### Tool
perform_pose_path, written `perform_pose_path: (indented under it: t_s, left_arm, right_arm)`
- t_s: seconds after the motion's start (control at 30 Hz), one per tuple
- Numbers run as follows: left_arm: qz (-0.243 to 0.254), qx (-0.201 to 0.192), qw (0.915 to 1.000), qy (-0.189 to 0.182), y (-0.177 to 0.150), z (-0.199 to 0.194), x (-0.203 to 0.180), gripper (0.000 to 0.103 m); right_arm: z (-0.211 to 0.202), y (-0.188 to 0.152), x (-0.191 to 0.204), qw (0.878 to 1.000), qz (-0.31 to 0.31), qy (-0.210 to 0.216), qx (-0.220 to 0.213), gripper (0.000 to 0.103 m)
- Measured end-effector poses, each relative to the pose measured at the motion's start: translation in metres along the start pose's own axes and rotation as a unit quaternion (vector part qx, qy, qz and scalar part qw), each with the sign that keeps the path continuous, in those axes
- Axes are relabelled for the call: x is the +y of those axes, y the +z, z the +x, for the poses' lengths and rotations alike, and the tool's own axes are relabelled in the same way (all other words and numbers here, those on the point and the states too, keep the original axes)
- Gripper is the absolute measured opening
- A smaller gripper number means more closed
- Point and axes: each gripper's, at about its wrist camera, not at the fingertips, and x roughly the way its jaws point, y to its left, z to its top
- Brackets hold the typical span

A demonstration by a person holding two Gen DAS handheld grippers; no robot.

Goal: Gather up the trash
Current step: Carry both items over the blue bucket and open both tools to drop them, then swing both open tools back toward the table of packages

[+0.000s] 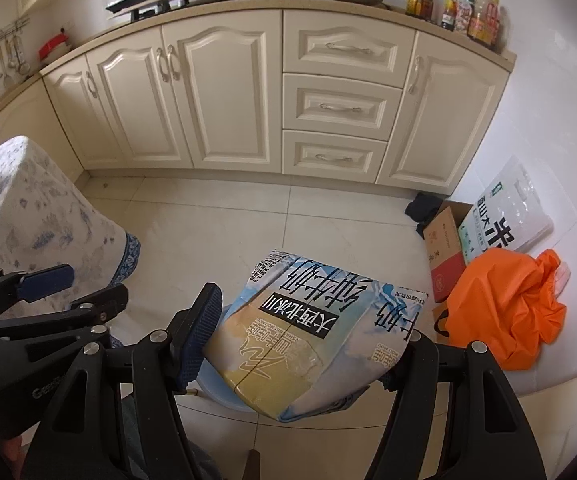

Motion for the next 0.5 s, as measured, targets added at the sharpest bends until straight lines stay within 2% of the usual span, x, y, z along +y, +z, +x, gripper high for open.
perform_pose_path:
  t_s: [0.2,0.33,0.5]
  left_arm:
    - [-0.015,-0.003,0.9998,0.016,-0.012,-0.013,0.005,0.051]
    - [-0.026,-0.004,0.9994,0.023,-0.018,-0.019,0.011,0.051]
    - [-0.031,0.004,0.9994,0.014,-0.02,-0.018,0.014,0.051]
  right_arm:
    - [0.009,0.005,0.01,0.999,0.006,0.034,0.009,0.069]
    - [0.012,0.007,0.017,0.999,0.002,0.031,0.014,0.083]
    - [0.016,0.006,0.018,0.999,0.005,0.032,0.024,0.084]
